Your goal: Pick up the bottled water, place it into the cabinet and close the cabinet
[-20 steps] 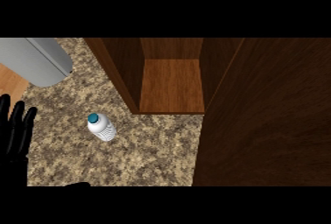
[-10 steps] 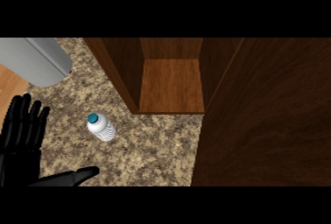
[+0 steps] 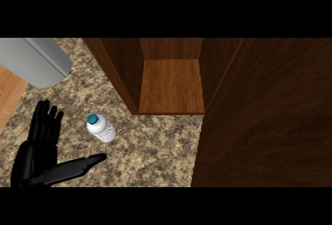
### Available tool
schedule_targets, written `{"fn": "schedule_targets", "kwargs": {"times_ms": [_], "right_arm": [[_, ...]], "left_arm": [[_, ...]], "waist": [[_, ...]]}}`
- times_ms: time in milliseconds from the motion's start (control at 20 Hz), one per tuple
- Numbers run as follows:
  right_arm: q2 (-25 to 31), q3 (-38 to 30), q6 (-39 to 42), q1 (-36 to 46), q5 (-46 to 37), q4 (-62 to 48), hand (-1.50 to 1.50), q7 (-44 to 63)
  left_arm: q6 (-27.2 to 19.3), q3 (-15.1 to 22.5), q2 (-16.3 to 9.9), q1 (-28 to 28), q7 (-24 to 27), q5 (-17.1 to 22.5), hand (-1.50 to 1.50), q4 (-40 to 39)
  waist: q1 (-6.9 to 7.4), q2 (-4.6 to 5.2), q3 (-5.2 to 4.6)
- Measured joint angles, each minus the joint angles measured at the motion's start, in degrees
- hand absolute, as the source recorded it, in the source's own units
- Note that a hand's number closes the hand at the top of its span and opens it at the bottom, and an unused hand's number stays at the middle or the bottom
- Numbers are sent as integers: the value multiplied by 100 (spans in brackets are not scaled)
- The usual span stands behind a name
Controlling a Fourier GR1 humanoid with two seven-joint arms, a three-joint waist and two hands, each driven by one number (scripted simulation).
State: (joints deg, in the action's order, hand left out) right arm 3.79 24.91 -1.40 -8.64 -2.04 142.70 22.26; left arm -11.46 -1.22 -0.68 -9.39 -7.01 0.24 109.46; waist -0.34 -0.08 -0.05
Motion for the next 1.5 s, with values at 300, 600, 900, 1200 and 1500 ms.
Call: {"fn": "schedule_targets", "kwargs": {"times_ms": [300,600,900,1200,1500], "right_arm": [[53,149,-123,-20,-47,-26,-150,-109],[111,289,-321,115,-88,6,-150,92],[314,164,-327,4,-79,26,-150,-36],[323,326,-504,172,-117,7,-150,79],[402,423,-586,43,-128,6,-150,-84]], "left_arm": [[260,-295,-46,106,641,235,-150,-1123],[492,-645,-122,448,1213,478,-150,-2300],[798,-953,-216,739,2060,635,-150,-3598],[1011,-1183,-233,1156,2970,724,-150,-4824],[1152,-1500,-381,1828,3871,788,-150,-6312]], "waist": [[-10,0,0],[-18,3,-2],[-31,5,-1],[-26,6,-4],[-46,10,-2]]}}
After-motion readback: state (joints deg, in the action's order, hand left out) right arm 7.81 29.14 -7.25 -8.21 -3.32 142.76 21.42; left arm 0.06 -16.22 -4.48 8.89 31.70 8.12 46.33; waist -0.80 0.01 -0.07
